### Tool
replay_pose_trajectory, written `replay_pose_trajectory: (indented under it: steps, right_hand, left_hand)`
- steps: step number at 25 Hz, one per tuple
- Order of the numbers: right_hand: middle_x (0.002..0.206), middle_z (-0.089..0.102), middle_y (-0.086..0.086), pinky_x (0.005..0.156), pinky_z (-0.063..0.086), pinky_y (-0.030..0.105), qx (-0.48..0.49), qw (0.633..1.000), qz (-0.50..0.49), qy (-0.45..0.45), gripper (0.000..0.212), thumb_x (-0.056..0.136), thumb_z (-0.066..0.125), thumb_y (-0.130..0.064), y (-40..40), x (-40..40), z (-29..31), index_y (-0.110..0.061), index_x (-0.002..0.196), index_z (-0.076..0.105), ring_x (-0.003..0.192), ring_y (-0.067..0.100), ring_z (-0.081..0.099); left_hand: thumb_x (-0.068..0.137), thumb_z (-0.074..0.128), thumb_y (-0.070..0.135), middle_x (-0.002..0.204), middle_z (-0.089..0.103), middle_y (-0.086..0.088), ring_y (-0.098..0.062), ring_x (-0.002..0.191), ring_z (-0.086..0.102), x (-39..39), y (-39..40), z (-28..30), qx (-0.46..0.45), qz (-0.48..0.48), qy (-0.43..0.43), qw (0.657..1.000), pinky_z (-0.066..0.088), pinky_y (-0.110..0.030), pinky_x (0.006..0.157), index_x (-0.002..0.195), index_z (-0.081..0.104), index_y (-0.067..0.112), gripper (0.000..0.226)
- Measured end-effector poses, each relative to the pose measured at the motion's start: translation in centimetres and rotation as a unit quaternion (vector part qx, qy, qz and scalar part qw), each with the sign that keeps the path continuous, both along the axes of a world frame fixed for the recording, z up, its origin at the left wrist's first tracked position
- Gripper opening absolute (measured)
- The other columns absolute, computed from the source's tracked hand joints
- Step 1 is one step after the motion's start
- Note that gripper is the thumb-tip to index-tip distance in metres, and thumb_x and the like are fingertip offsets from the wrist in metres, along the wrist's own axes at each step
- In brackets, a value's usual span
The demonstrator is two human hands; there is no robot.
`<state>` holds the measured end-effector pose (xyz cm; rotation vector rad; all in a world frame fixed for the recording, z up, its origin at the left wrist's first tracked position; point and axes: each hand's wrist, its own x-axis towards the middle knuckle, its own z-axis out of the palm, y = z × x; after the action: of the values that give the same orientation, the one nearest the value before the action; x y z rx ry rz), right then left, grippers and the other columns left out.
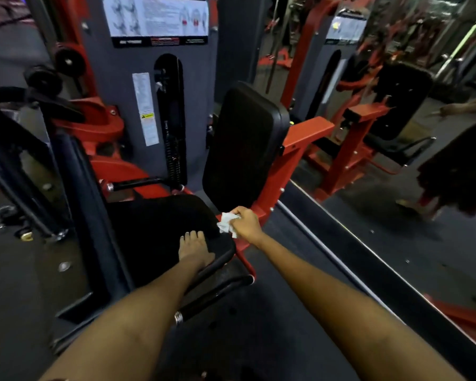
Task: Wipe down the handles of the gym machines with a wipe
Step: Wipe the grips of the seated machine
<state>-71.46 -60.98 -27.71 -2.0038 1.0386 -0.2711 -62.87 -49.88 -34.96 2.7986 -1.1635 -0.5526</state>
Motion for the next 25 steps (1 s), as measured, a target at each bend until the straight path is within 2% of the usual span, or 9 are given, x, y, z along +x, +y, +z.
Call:
replay_pose_trajectory:
  steps: [3, 5, 7, 10, 13, 15, 17, 20, 25]
  right_hand:
    - [0.083, 0.067, 0.013, 0.049, 0.041, 0.014, 0.006, 0.999, 0.04, -0.006, 0.015, 0.074, 0.061, 0.001, -0.9, 2.9, -1.2, -0.005, 0.088, 0.066, 0.066, 0.014, 0.056]
    - [0.074, 0.063, 0.004, 0.051, 0.039, 0.014, 0.029, 0.996, 0.081, -0.014, 0.012, 0.073, 0.069, -0.005, -1.9, 5.2, -1.7, -0.01, 0.081, 0.063, 0.069, 0.012, 0.055]
    - [0.063, 0.053, -0.005, 0.051, 0.037, 0.012, 0.039, 0.989, 0.141, -0.015, 0.016, 0.072, 0.072, -0.006, -3.2, 7.6, -2.2, -0.013, 0.075, 0.058, 0.061, 0.009, 0.05]
    - [0.06, 0.049, -0.008, 0.049, 0.036, 0.011, 0.04, 0.977, 0.209, -0.015, 0.018, 0.071, 0.07, -0.002, -5.1, 11.0, -2.6, -0.014, 0.072, 0.057, 0.055, 0.005, 0.045]
    - [0.069, 0.059, -0.002, 0.057, 0.041, 0.015, 0.056, 0.961, 0.271, -0.025, 0.018, 0.071, 0.063, 0.005, -6.9, 14.4, -3.0, -0.007, 0.083, 0.069, 0.063, 0.008, 0.052]
    - [0.071, 0.061, 0.0, 0.061, 0.043, 0.02, 0.065, 0.95, 0.304, -0.028, 0.02, 0.072, 0.059, 0.009, -7.8, 16.6, -3.5, -0.003, 0.083, 0.071, 0.066, 0.01, 0.054]
    - [0.071, 0.062, 0.004, 0.057, 0.044, 0.019, 0.083, 0.943, 0.321, -0.022, 0.02, 0.074, 0.056, 0.013, -8.0, 18.2, -3.8, 0.002, 0.083, 0.071, 0.066, 0.014, 0.056]
    - [0.07, 0.058, 0.008, 0.044, 0.039, 0.014, 0.134, 0.935, 0.328, -0.008, 0.019, 0.077, 0.052, 0.014, -7.7, 20.1, -4.1, 0.008, 0.085, 0.069, 0.054, 0.012, 0.05]
    - [0.066, 0.058, 0.008, 0.05, 0.045, 0.021, 0.182, 0.929, 0.321, 0.024, 0.015, 0.077, 0.054, 0.007, -7.8, 24.9, -5.5, 0.001, 0.081, 0.067, 0.058, 0.015, 0.054]
  left_hand:
    - [0.085, 0.059, 0.047, 0.143, 0.034, -0.013, -0.029, 0.137, 0.027, 2.1, 0.5, -0.5, 0.004, 0.069, 0.011, 0.998, 0.018, -0.039, 0.115, 0.137, 0.032, 0.008, 0.07]
    - [0.085, 0.06, 0.047, 0.142, 0.036, -0.014, -0.029, 0.136, 0.029, 3.5, 0.2, -0.7, 0.001, 0.109, 0.007, 0.994, 0.02, -0.038, 0.114, 0.135, 0.034, 0.008, 0.069]
    - [0.085, 0.06, 0.047, 0.142, 0.036, -0.014, -0.029, 0.136, 0.03, 5.0, -0.5, -0.4, -0.001, 0.149, -0.008, 0.989, 0.02, -0.038, 0.114, 0.135, 0.035, 0.007, 0.069]
    - [0.085, 0.06, 0.047, 0.142, 0.036, -0.015, -0.029, 0.136, 0.03, 7.0, -1.1, -0.1, 0.008, 0.217, -0.016, 0.976, 0.021, -0.038, 0.114, 0.135, 0.034, 0.006, 0.069]
    - [0.086, 0.059, 0.048, 0.143, 0.035, -0.016, -0.03, 0.136, 0.031, 8.6, -1.8, 0.2, 0.03, 0.273, -0.013, 0.961, 0.021, -0.038, 0.114, 0.136, 0.033, 0.006, 0.07]
    - [0.086, 0.058, 0.048, 0.143, 0.035, -0.016, -0.03, 0.136, 0.031, 9.3, -2.1, 0.3, 0.031, 0.306, -0.014, 0.951, 0.021, -0.038, 0.114, 0.136, 0.033, 0.006, 0.07]
    - [0.087, 0.058, 0.048, 0.143, 0.035, -0.016, -0.031, 0.136, 0.031, 9.7, -2.1, 0.0, 0.035, 0.328, -0.015, 0.944, 0.021, -0.038, 0.114, 0.137, 0.033, 0.005, 0.07]
    - [0.087, 0.057, 0.049, 0.143, 0.035, -0.016, -0.03, 0.136, 0.031, 9.9, -1.9, -0.8, 0.064, 0.343, -0.01, 0.937, 0.021, -0.037, 0.113, 0.137, 0.033, 0.006, 0.07]
    - [0.087, 0.057, 0.048, 0.144, 0.034, -0.016, -0.03, 0.138, 0.029, 14.0, -1.3, -3.2, 0.066, 0.358, -0.002, 0.932, 0.02, -0.037, 0.114, 0.137, 0.031, 0.005, 0.071]
